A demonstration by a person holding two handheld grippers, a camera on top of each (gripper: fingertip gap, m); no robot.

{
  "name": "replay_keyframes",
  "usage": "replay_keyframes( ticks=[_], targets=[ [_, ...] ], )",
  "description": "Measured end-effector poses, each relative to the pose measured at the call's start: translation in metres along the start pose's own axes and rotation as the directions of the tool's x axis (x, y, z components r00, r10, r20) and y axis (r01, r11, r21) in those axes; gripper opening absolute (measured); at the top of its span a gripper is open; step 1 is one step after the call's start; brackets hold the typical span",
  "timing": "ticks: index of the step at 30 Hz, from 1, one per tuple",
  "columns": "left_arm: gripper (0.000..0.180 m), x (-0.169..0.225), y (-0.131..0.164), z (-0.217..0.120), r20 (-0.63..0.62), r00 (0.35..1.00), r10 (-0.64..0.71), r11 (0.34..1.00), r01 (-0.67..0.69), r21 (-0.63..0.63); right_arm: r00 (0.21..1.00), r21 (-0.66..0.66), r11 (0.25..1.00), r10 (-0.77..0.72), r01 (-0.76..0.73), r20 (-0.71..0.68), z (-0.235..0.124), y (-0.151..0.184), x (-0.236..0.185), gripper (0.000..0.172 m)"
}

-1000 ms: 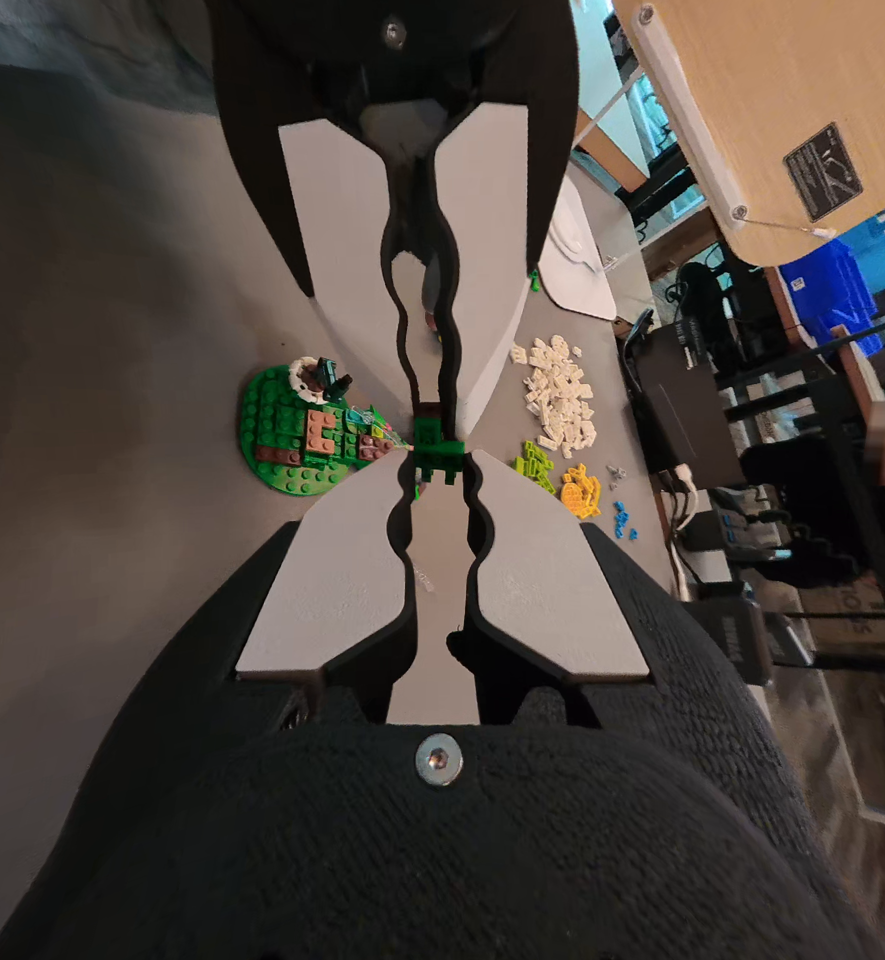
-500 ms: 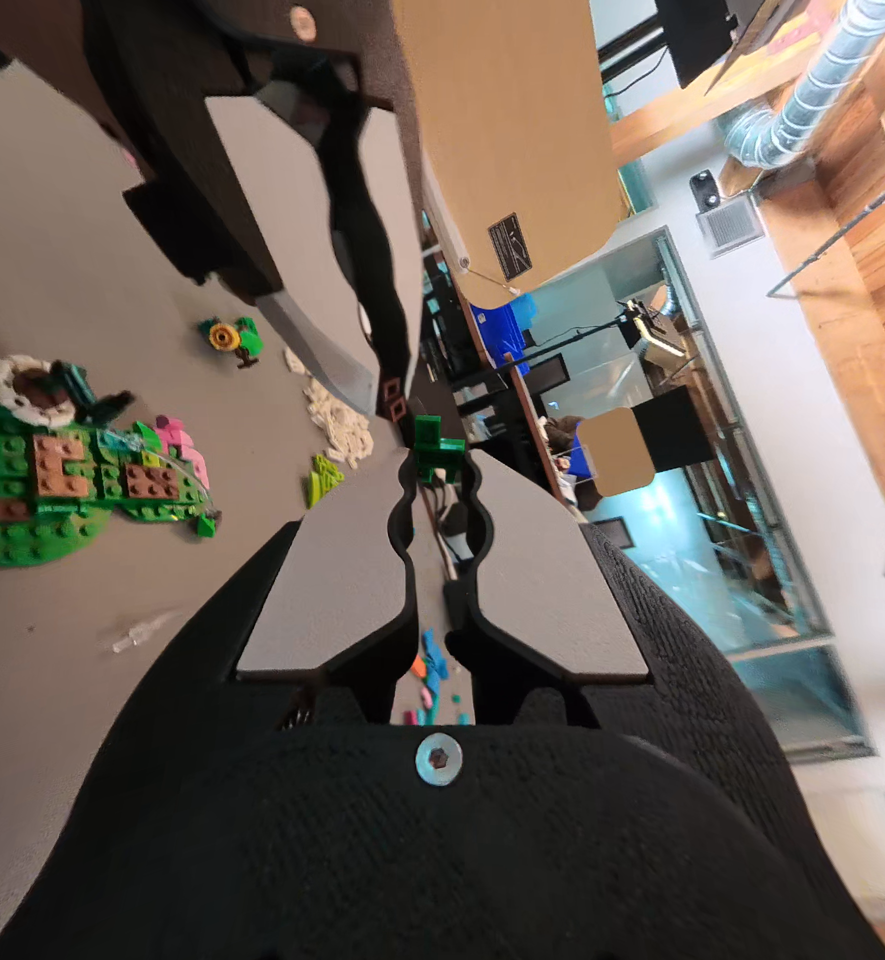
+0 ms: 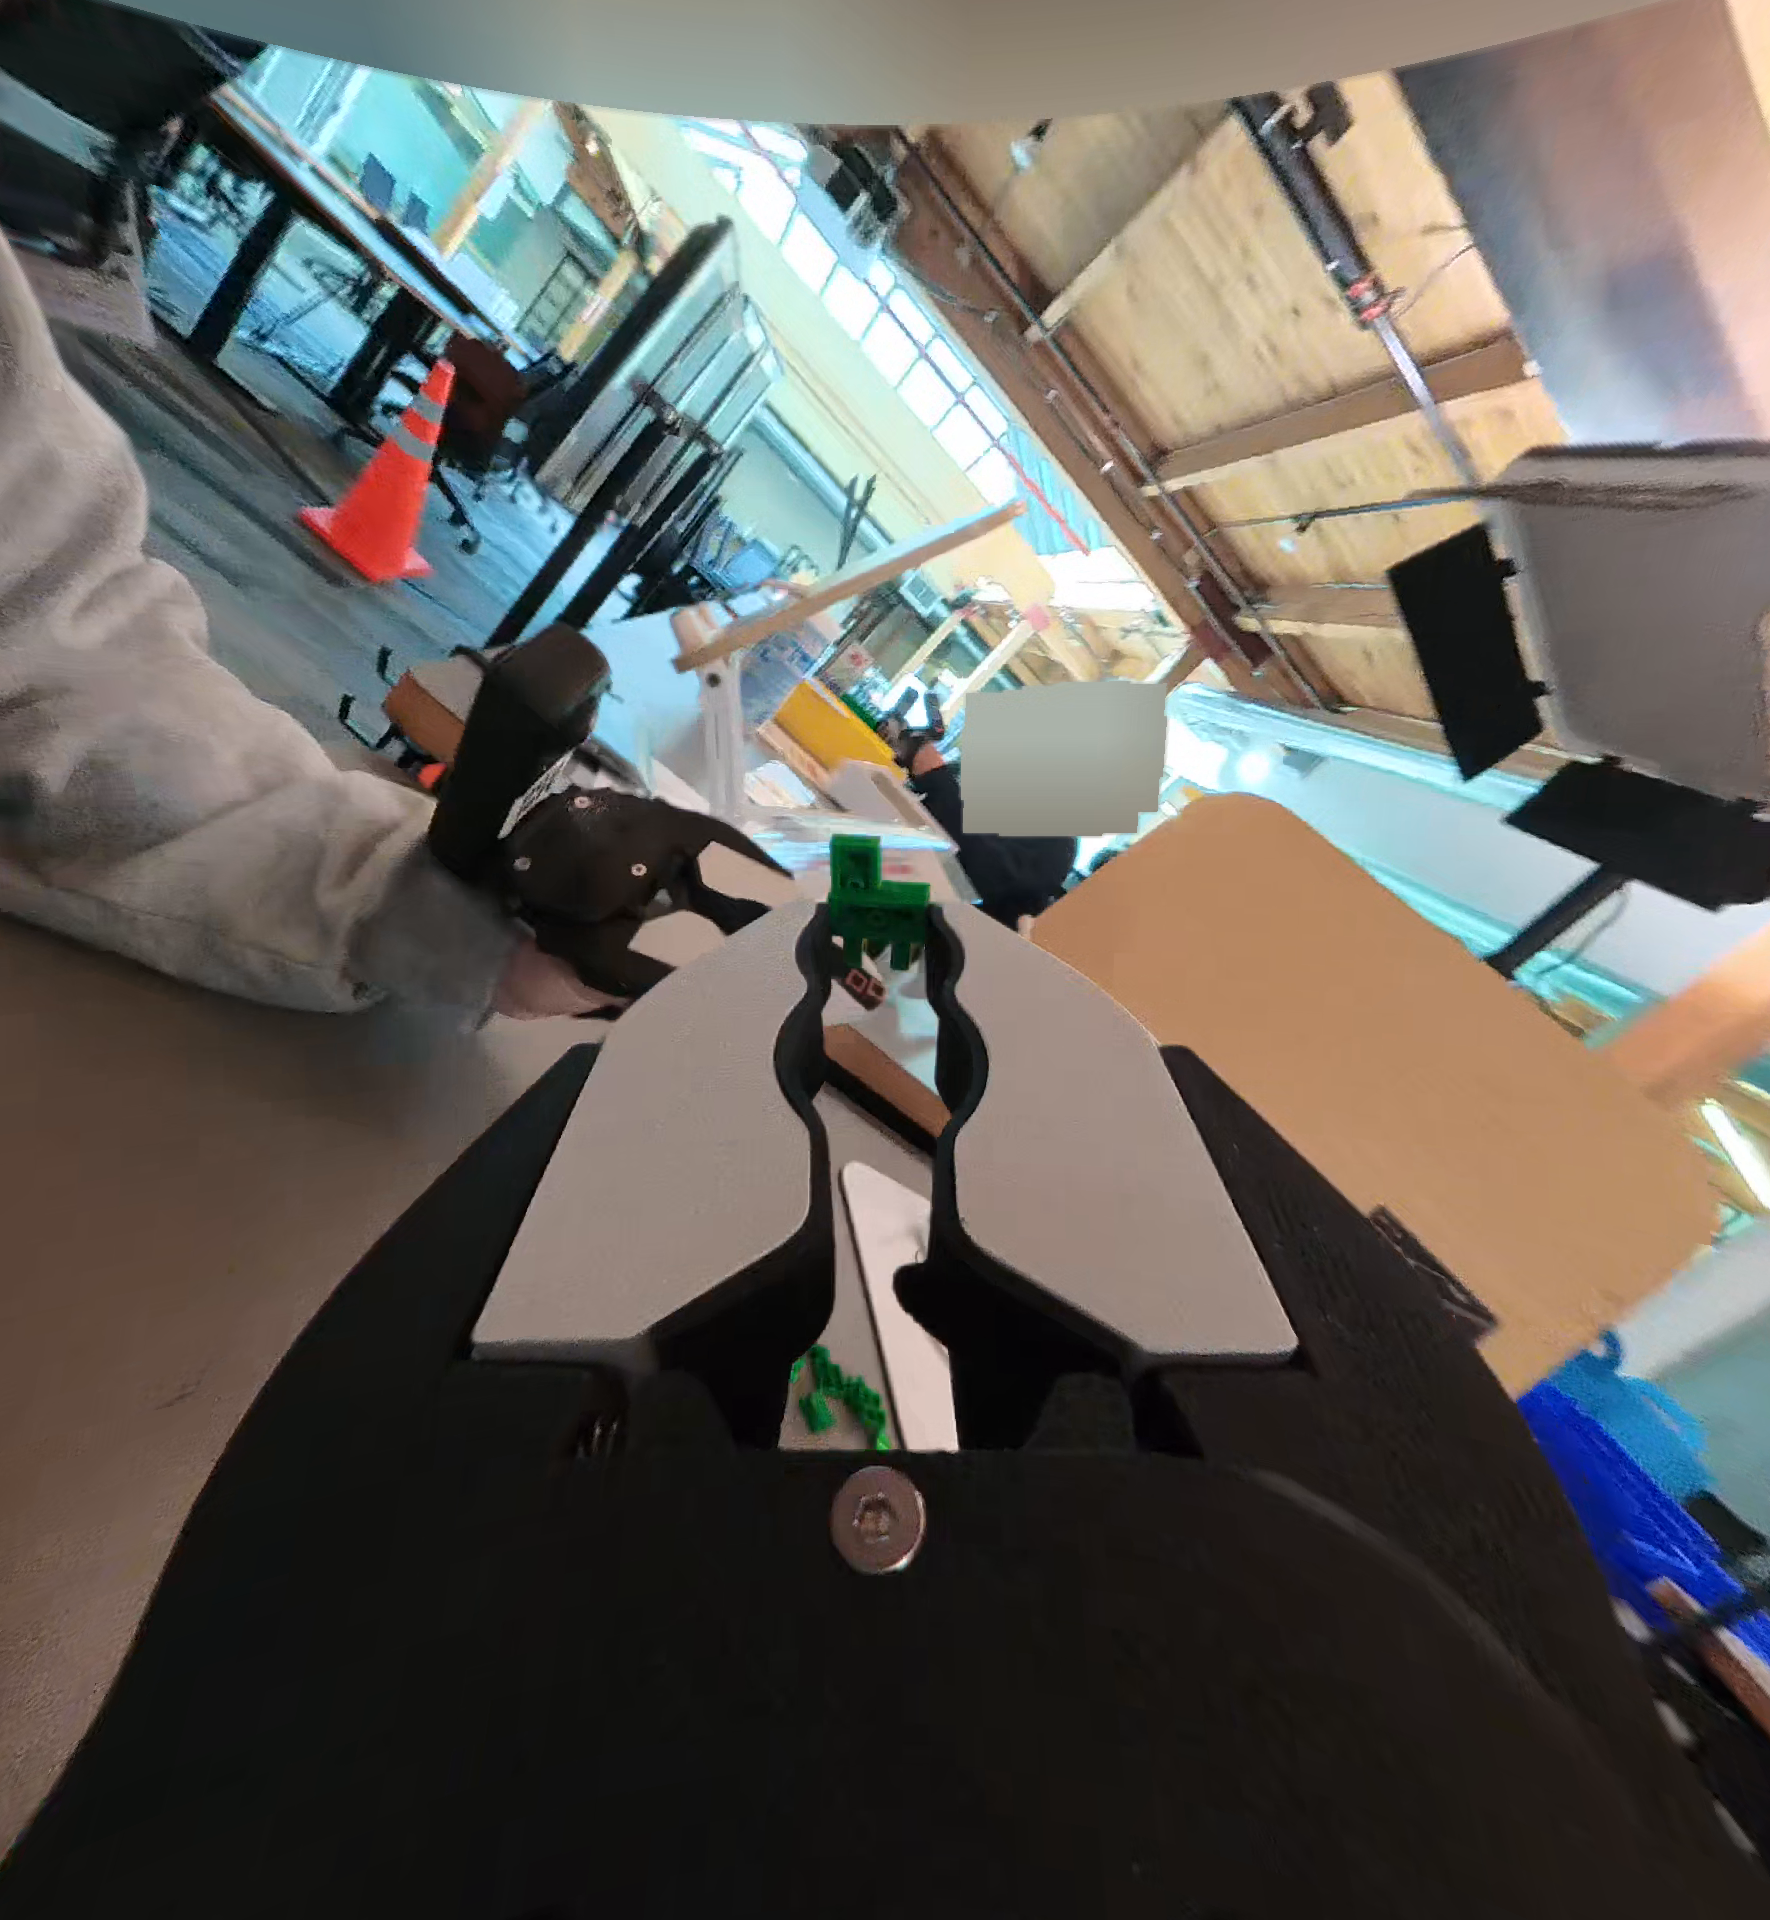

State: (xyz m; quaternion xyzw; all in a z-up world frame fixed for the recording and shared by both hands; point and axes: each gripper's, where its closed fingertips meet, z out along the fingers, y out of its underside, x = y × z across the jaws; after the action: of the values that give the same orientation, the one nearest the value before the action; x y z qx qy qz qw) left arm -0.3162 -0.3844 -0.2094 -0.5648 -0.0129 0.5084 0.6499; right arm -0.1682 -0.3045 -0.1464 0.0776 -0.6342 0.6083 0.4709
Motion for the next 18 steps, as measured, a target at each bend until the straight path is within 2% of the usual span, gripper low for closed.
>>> replay_keyframes(
  ticks=[1, 3, 5, 7, 10, 13, 18],
  targets=[
    [0.008, -0.007, 0.008, -0.001, 0.006, 1.0, -0.01, 1.0, 0.01, -0.01, 1.0, -0.031, 0.999, -0.005, 0.006, 0.02, 0.011, 0.01, -0.002, 0.016],
    [0.009, -0.026, 0.019, -0.002, 0.037, 0.996, -0.084, 0.996, 0.085, -0.025, 0.997, -0.216, 0.975, -0.03, 0.045, 0.074, 0.032, 0.051, -0.007, 0.016],
    [0.008, -0.042, 0.025, -0.002, 0.077, 0.985, -0.157, 0.987, 0.159, -0.023, 0.988, -0.454, 0.888, 0.0, 0.072, 0.158, 0.049, 0.109, -0.015, 0.016],
    [0.009, -0.049, 0.03, -0.004, 0.1, 0.977, -0.189, 0.981, 0.193, -0.026, 0.97, -0.634, 0.768, 0.076, 0.09, 0.23, 0.061, 0.162, -0.021, 0.016],
    [0.009, -0.047, 0.032, -0.004, 0.093, 0.982, -0.164, 0.985, 0.168, -0.035, 0.953, -0.761, 0.635, 0.129, 0.132, 0.273, 0.08, 0.219, -0.022, 0.016],
    [0.009, -0.042, 0.033, -0.002, 0.072, 0.988, -0.134, 0.99, 0.137, -0.043, 0.95, -0.854, 0.502, 0.178, 0.136, 0.255, 0.088, 0.265, -0.023, 0.016],
    [0.009, -0.03, 0.033, 0.001, -0.018, 0.972, -0.235, 0.971, 0.234, -0.041, 0.953, -0.939, 0.342, 0.274, 0.031, 0.131, 0.09, 0.305, -0.016, 0.016]
  ],
)
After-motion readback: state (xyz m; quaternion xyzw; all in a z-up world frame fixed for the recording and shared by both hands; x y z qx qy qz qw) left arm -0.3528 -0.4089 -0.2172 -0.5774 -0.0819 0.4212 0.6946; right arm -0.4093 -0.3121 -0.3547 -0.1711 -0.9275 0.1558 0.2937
